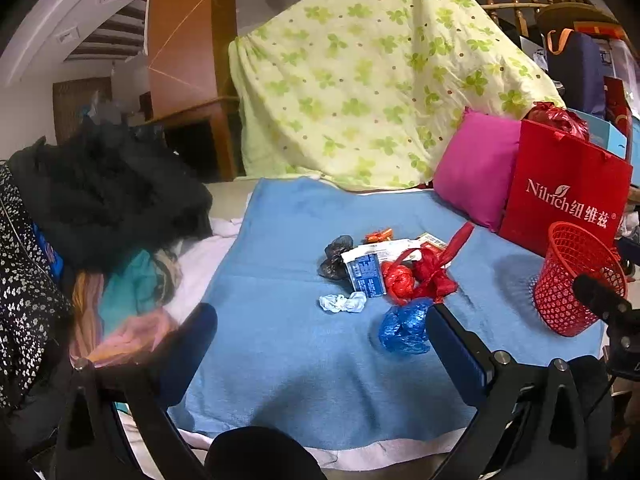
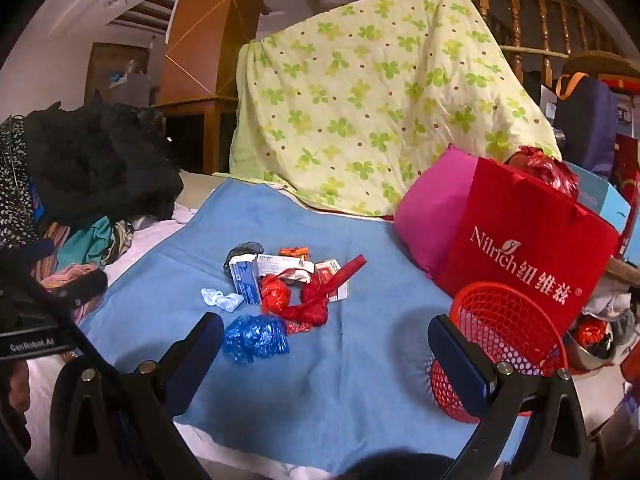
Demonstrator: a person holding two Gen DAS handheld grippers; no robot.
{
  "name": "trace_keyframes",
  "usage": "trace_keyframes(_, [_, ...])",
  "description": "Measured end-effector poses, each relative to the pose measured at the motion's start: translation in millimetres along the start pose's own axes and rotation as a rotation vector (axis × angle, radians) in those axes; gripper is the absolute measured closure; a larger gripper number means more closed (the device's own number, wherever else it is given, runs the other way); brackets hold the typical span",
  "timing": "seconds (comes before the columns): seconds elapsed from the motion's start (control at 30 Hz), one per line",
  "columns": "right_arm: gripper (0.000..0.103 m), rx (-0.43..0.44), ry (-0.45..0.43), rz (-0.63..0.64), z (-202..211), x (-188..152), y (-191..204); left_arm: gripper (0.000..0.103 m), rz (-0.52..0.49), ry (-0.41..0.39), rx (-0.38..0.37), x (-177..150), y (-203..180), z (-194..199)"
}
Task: Collect trash
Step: 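Move both tools toward the trash pile on the blue blanket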
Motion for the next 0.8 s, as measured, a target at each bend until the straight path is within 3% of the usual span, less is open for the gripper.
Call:
trace_keyframes(0.33, [0.0,0.01,0.053,-0.031,4.6,-5.0,-12.4,0.0,-0.022,0.036,-0.064,-4.7,-15.8,4.3])
trace_keyframes(0.53, [0.0,0.048,0.08,-0.07,-2.1,-10.5,-18.4,0.0,-0.032,0.053,-0.061,-7.5,-20.0,-1.9])
trace_keyframes(0.8, [0.0,0.011,0.115,-0.083,-13.4,-16.9,-23.4,0.0,-0.036,0.065,-0.05,-8.1,-20.2,-8.2])
Point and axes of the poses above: each gripper's, at about its wrist camera, not at the fingertips, and z roughly against the way its jaws point, y to its left, x to its top, the point moved 4 cm from there along -z, roughly the way its jaws point, and after that the axes turned 1 degree about x, right-handed, at the moved point
